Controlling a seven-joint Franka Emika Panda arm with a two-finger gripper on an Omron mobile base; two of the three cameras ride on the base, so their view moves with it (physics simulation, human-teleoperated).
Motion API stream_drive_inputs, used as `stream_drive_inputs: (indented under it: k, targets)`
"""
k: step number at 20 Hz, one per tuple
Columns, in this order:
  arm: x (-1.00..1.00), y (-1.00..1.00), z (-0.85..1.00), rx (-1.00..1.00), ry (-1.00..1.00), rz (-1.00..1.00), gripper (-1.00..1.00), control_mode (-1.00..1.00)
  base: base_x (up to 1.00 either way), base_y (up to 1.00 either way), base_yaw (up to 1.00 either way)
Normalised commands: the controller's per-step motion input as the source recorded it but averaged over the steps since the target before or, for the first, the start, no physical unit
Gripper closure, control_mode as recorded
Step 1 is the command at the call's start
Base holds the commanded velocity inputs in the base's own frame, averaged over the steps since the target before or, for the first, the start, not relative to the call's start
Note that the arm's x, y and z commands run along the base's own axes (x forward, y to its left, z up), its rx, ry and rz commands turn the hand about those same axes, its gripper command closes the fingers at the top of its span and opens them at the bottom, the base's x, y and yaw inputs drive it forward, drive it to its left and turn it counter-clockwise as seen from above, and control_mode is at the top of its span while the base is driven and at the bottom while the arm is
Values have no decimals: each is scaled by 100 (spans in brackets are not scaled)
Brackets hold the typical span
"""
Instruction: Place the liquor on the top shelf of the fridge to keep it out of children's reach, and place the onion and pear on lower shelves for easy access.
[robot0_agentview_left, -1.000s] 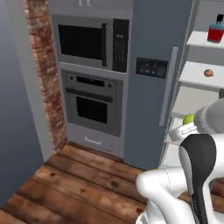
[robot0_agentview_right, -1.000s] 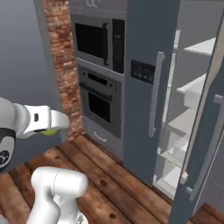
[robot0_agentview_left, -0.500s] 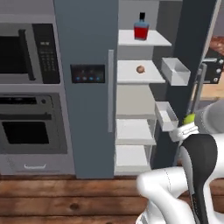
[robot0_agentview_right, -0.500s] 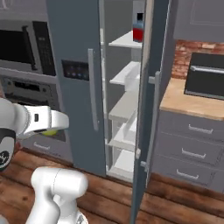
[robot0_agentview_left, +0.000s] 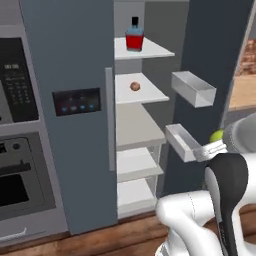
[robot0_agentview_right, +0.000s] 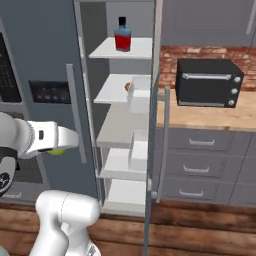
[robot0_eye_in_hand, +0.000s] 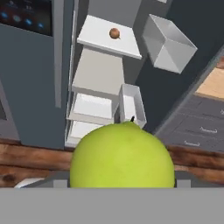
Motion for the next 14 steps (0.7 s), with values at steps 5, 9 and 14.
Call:
stream_drive_inputs:
  k: [5, 9, 14]
  targets:
    - [0, 0, 0, 0, 0, 0, 100, 100, 50, 66, -24]
    - [0, 0, 0, 0, 0, 0, 100, 100, 76, 4, -16]
    - [0, 0, 0, 0, 0, 0, 100, 100, 82, 0, -13]
